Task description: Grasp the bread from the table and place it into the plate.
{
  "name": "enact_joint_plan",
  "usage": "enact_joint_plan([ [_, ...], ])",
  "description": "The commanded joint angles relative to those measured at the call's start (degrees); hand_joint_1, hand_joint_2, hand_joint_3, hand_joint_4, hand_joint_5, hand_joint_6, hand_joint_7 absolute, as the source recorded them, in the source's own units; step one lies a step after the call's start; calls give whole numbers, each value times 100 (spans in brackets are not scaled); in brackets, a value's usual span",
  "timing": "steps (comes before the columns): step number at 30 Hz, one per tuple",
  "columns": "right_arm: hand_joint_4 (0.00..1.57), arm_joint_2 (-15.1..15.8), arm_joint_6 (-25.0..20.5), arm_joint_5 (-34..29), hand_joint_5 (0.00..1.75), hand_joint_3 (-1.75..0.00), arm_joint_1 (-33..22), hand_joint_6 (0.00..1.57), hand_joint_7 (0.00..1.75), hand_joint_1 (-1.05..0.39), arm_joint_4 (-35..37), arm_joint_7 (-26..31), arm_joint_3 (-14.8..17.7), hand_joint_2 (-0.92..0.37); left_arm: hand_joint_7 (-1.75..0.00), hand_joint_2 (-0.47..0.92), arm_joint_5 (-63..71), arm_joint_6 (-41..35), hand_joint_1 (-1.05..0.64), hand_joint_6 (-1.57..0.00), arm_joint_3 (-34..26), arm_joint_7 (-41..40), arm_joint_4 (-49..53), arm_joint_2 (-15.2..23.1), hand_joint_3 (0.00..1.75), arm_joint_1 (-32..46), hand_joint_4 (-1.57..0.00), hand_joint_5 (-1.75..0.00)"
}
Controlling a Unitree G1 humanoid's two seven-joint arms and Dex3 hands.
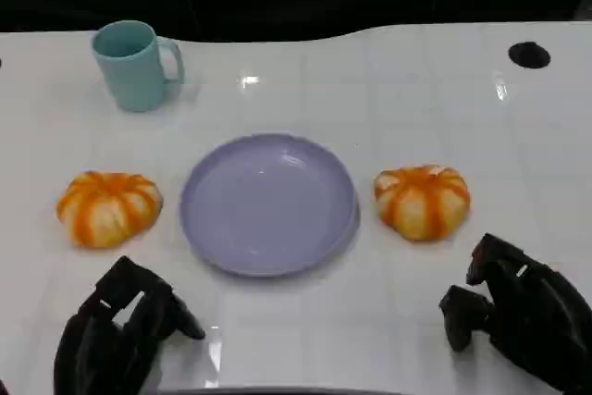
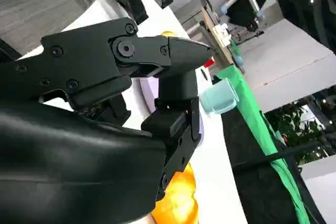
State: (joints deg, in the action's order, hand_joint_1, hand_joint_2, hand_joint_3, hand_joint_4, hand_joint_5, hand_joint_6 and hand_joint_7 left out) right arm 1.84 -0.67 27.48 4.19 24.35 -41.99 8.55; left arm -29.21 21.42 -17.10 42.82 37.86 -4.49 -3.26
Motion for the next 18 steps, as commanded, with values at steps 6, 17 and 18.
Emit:
enact_joint_plan([
  [6, 86, 37, -8, -5, 175, -39, 3, 65, 174, -51, 8, 3, 34, -92, -154, 92, 9, 5, -57, -49, -41, 9, 46, 115, 26, -31, -63, -175],
  [17, 86, 30, -11, -14, 175, -38, -3, 65, 175, -52, -9, 24, 34, -92, -152, 92, 22, 23, -57, -50, -33, -5, 62, 121, 26, -37, -63, -175],
  [18, 86, 25, 3, -19, 175, -38, 0, 65, 175, -52, 1, 27, 35, -92, -152, 92, 3, 44, -57, -50, -41, 45, 86, 124, 26, -45, -63, -175],
])
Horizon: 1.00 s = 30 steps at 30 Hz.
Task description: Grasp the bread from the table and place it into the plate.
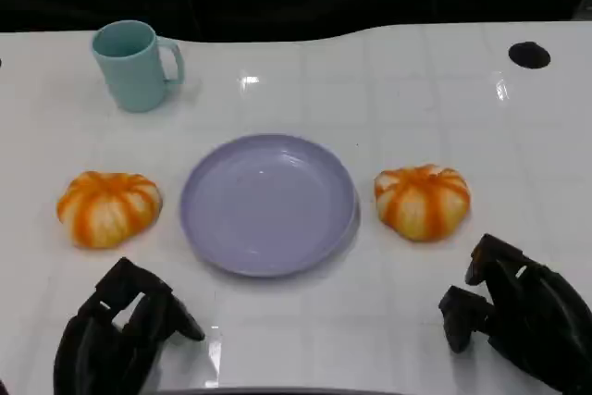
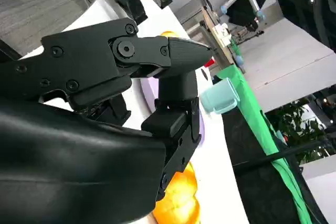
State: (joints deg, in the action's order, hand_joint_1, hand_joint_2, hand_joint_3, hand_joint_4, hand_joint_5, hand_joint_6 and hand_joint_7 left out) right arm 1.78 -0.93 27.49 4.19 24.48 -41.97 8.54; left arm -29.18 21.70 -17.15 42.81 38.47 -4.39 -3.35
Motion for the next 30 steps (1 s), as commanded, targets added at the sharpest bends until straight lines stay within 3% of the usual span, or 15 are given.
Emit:
enact_joint_plan([
  [1, 87, 28, 37, -22, 175, -38, 1, 66, 175, -52, -7, 28, 37, -92, -151, 92, -14, 32, -56, -49, -43, 83, 43, 116, 27, -41, -62, -175],
  [8, 85, 175, 165, -66, 175, -38, 98, 65, 168, -52, 48, -242, 8, -92, -155, 92, 32, 20, -56, -49, -26, -11, -27, 84, 27, -3, -62, -175],
  [10, 80, 306, 407, -225, 174, -40, 200, 64, 160, -54, 84, -382, -37, -92, -155, 92, 23, 8, -55, -49, -23, -17, -44, 72, 27, -2, -62, -175],
  [11, 77, 344, 515, -281, 170, -39, 249, 65, 147, -54, 106, -423, -33, -92, -155, 92, 17, -4, -55, -49, -21, -14, -52, 69, 27, -2, -62, -175],
  [14, 72, 388, 821, -390, 148, -32, 375, 75, 99, -54, 142, -426, 11, -92, -155, 92, -10, -44, -56, -49, -22, 11, -49, 67, 27, -16, -62, -175],
  [16, 70, 440, 1036, -460, 134, -29, 466, 77, 80, -54, 171, -436, 30, -92, -155, 92, -20, -50, -56, -49, -25, 32, -45, 70, 27, -21, -63, -175],
  [22, 66, 802, 1557, -876, 103, -17, 660, 76, 51, -52, 33, -342, -21, -92, -154, 92, 18, -8, -58, -51, -25, 5, -29, 80, 25, -39, -64, -175],
  [30, 40, 1439, 3000, -2224, 49, -12, 727, 51, 10, -63, -193, 273, -311, -92, -153, 92, 44, 26, -58, -50, -27, 8, 24, 102, 26, -59, -64, -175],
])
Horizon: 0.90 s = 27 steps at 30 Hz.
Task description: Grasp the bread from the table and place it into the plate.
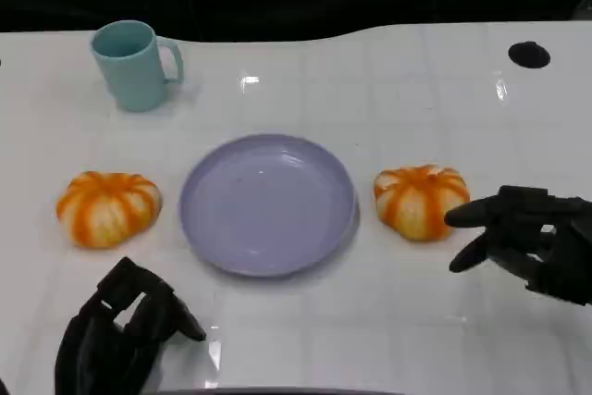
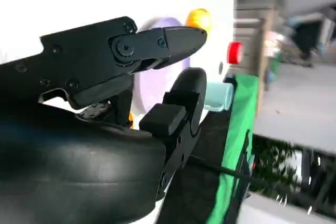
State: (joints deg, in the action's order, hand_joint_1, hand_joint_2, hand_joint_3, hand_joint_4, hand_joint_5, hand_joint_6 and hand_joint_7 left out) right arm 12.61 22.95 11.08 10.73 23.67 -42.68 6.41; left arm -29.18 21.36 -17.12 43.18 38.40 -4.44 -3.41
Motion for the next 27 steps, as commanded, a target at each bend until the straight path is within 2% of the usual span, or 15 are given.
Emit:
enact_joint_plan([
  [1, 37, 435, 773, -793, 44, -11, 76, 48, 7, -64, -124, 477, -142, -92, -153, 92, 39, 76, -58, -50, -37, -10, 55, 109, 26, -63, -64, -175],
  [3, 30, 661, 1130, -1351, 38, -11, 127, 40, 2, -65, -136, 792, -256, -92, -153, 92, 6, 29, -58, -50, -44, -12, 31, 93, 26, -59, -64, -175],
  [5, 27, 763, 1297, -1568, 36, -10, 157, 37, 1, -64, -98, 979, -338, -92, -153, 92, -5, 1, -57, -50, -45, -23, 10, 85, 25, -54, -64, -175],
  [8, 21, 1007, 1889, -2391, 27, -5, 371, 28, 0, -61, 192, 1594, -519, -92, -153, 92, 35, 54, -57, -50, -37, -30, 32, 98, 26, -55, -64, -175],
  [12, 16, 1249, 2112, -3535, 16, -3, 552, 23, 0, -62, 236, 2572, -771, -92, -153, 92, 37, 47, -57, -50, -40, -60, 27, 90, 26, -49, -64, -175],
  [14, 16, 1306, 2155, -3857, 12, -1, 625, 23, 0, -60, 292, 2955, -878, -90, -153, 92, 24, 54, -58, -50, -47, -42, 43, 86, 26, -56, -63, -175],
  [18, 14, 1438, 1917, -4703, 7, 0, 836, 19, 0, -59, 289, 3682, -1201, -89, -154, 92, 27, 75, -58, -49, -48, -3, 85, 95, 26, -84, -63, -175],
  [27, 13, 1536, 1587, -5710, 3, 0, 1385, 19, 0, -54, 747, 4777, -1978, -85, -154, 92, 30, 63, -57, -49, -48, -28, 113, 95, 26, -101, -63, -175],
])
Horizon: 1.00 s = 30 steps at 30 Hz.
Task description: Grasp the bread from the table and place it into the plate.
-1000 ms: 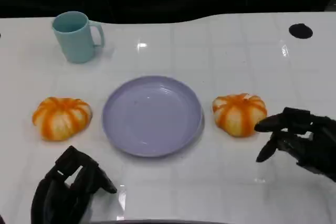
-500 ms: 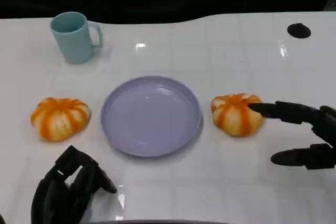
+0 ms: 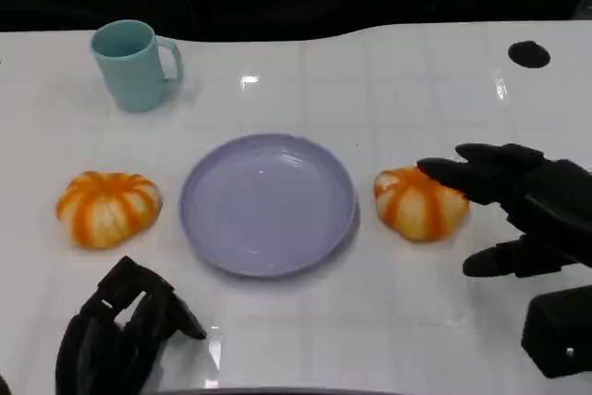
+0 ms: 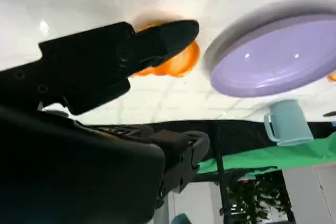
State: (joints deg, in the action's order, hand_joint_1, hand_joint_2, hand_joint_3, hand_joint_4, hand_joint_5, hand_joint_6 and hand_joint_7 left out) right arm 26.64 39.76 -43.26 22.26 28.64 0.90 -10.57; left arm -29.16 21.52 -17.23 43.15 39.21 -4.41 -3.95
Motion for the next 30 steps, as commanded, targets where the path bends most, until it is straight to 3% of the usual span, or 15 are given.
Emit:
enact_joint_plan([
  [1, 14, 139, -119, -386, 4, 0, 312, 19, 0, -54, 340, 550, -381, -84, -154, 92, 31, 60, -57, -50, -40, -13, 54, 99, 26, -57, -63, -175],
  [7, 17, 34, -267, -882, 5, 0, 868, 23, 1, -52, 1170, 1352, -1018, -81, -154, 92, 35, 97, -57, -50, -38, -1, 78, 101, 26, -72, -63, -175],
  [17, 17, -356, -630, -1270, 6, 0, 1660, 22, 1, -55, 2572, 2139, -1965, -82, -154, 92, -9, 51, -57, -51, -42, 11, 36, 87, 25, -43, -64, -175],
  [30, 19, -821, -965, -1298, 10, 0, 2241, 23, 1, -55, 3738, 2563, -2666, -85, -153, 92, -31, 70, -57, -50, -37, 42, -19, 55, 25, 17, -63, -175],
])
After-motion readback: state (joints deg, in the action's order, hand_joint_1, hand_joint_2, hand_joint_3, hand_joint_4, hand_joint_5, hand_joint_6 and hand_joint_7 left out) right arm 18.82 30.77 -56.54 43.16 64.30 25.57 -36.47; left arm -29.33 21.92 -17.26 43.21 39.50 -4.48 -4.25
